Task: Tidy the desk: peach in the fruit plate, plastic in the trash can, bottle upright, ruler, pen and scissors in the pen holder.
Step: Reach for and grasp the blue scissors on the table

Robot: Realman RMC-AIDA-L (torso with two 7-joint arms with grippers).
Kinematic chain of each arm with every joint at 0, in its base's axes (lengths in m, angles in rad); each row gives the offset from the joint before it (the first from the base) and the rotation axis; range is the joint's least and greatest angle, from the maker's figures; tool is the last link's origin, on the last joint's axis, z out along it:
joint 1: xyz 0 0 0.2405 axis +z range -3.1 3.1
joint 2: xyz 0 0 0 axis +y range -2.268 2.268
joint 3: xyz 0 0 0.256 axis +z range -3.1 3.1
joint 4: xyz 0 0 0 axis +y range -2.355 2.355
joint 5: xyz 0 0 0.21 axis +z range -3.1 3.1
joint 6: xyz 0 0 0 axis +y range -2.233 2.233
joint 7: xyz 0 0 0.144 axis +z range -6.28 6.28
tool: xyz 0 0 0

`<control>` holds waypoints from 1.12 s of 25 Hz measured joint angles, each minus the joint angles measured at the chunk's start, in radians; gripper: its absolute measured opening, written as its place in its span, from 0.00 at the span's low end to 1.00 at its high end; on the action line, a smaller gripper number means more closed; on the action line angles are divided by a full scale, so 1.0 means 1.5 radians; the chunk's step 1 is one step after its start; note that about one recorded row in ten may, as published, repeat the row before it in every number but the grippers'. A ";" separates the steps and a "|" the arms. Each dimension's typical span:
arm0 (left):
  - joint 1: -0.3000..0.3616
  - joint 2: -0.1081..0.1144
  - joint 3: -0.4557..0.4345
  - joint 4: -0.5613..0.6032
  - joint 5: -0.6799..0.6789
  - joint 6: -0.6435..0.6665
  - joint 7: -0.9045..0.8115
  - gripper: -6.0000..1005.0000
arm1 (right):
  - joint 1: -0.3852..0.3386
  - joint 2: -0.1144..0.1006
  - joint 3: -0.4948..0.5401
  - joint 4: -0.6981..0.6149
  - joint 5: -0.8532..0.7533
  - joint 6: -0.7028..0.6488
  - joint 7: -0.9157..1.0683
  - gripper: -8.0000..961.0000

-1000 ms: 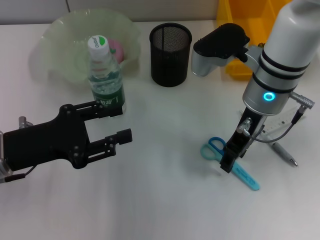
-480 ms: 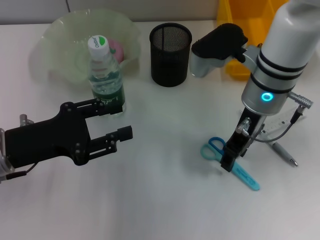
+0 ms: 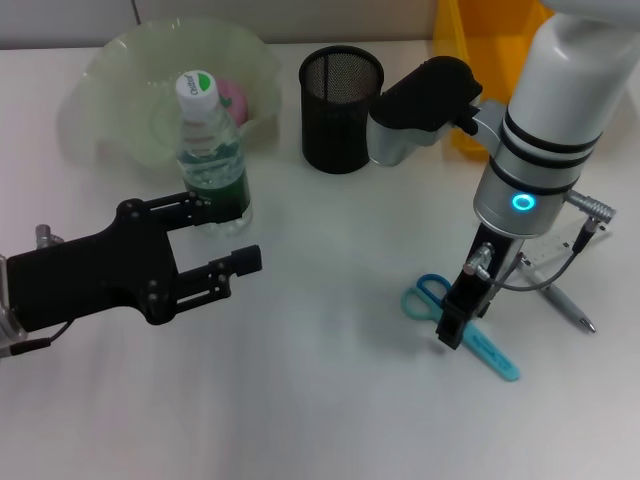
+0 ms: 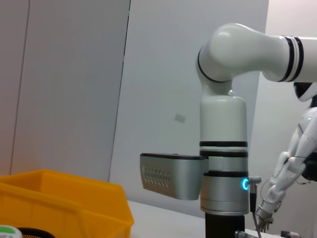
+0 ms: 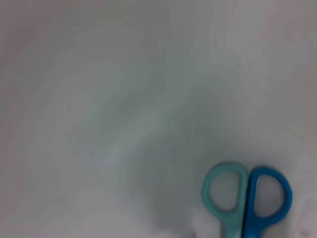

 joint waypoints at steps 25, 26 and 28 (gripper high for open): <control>-0.002 -0.001 -0.001 -0.001 -0.002 -0.010 0.000 0.59 | 0.004 0.000 -0.023 -0.004 0.000 0.019 0.014 0.57; -0.002 -0.001 -0.001 -0.001 -0.002 -0.010 0.000 0.59 | 0.004 0.000 -0.028 -0.005 0.000 0.020 0.017 0.57; -0.002 -0.001 -0.001 -0.001 -0.002 -0.011 0.000 0.59 | 0.006 0.000 -0.040 -0.005 0.000 0.024 0.021 0.57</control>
